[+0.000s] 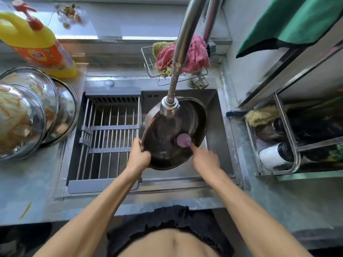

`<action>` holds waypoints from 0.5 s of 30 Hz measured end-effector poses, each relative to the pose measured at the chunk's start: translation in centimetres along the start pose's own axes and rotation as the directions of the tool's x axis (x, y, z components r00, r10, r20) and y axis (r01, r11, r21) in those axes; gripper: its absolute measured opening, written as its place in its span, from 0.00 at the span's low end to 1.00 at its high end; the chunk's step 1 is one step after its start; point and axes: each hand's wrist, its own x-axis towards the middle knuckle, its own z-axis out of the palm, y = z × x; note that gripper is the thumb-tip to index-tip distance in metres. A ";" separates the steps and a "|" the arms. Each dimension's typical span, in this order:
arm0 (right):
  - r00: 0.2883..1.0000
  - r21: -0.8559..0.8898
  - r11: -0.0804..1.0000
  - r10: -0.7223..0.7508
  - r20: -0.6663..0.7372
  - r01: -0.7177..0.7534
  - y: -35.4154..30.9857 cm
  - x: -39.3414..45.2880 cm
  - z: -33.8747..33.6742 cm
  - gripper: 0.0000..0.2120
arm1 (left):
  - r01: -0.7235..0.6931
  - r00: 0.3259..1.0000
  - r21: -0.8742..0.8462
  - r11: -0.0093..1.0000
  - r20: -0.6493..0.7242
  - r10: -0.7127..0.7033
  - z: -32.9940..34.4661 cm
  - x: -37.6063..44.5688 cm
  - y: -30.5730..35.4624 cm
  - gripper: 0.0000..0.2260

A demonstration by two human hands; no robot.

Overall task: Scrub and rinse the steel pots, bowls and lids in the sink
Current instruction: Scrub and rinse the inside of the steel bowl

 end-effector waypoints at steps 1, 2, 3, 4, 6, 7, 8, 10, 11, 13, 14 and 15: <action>1.000 -0.019 1.000 0.016 0.011 -0.016 0.1 0.1 0.0 0.30 | -0.012 1.000 0.032 0.999 0.004 0.012 -0.2 0.2 0.3 0.16; 0.999 0.011 0.999 0.031 0.025 -0.031 0.2 0.2 0.2 0.29 | -0.026 1.000 0.054 0.998 0.003 0.025 -0.3 0.4 0.8 0.16; 0.998 0.086 0.995 0.035 0.049 -0.039 -0.1 0.1 0.3 0.28 | -0.041 0.999 0.075 0.996 -0.003 0.041 -0.5 0.5 1.0 0.16; 0.997 0.195 0.980 0.020 0.075 -0.034 -0.7 0.0 0.6 0.25 | -0.057 0.998 0.089 0.994 -0.014 0.058 -0.6 0.7 1.2 0.16; 0.990 0.432 0.902 -0.050 0.135 -0.013 -2.9 -0.6 1.0 0.19 | -0.088 0.995 0.101 0.991 -0.044 0.092 -0.8 0.9 1.5 0.15; 0.984 0.545 0.839 -0.091 0.152 -0.007 -4.1 -0.9 1.0 0.17 | -0.101 0.993 0.102 0.990 -0.050 0.106 -0.9 0.8 1.5 0.15; 0.979 0.643 0.766 -0.115 0.168 -0.020 -5.1 -1.2 0.8 0.15 | -0.107 0.992 0.095 0.990 -0.051 0.112 -1.0 0.8 1.4 0.15; 0.968 0.728 0.682 -0.128 0.214 -0.071 -6.0 -1.2 0.4 0.14 | -0.108 0.993 0.066 0.992 -0.032 0.110 -1.3 0.6 1.3 0.17; 0.965 0.719 0.690 -0.125 0.233 -0.085 -5.9 -0.9 0.7 0.15 | -0.097 0.995 0.056 0.994 -0.019 0.099 -1.5 0.4 1.2 0.18; 0.957 0.645 0.759 -0.118 0.263 -0.084 -5.2 -0.3 1.1 0.16 | -0.076 0.997 0.082 0.994 0.001 0.076 -2.0 0.3 1.2 0.16; 0.958 0.581 0.811 -0.102 0.267 -0.075 -4.7 0.0 1.4 0.17 | -0.067 0.998 0.108 0.992 0.005 0.067 -2.1 0.3 1.3 0.15; 0.961 0.487 0.870 -0.058 0.271 -0.085 -4.0 0.3 1.6 0.18 | -0.059 0.998 0.131 0.990 0.011 0.058 -2.1 0.3 1.4 0.13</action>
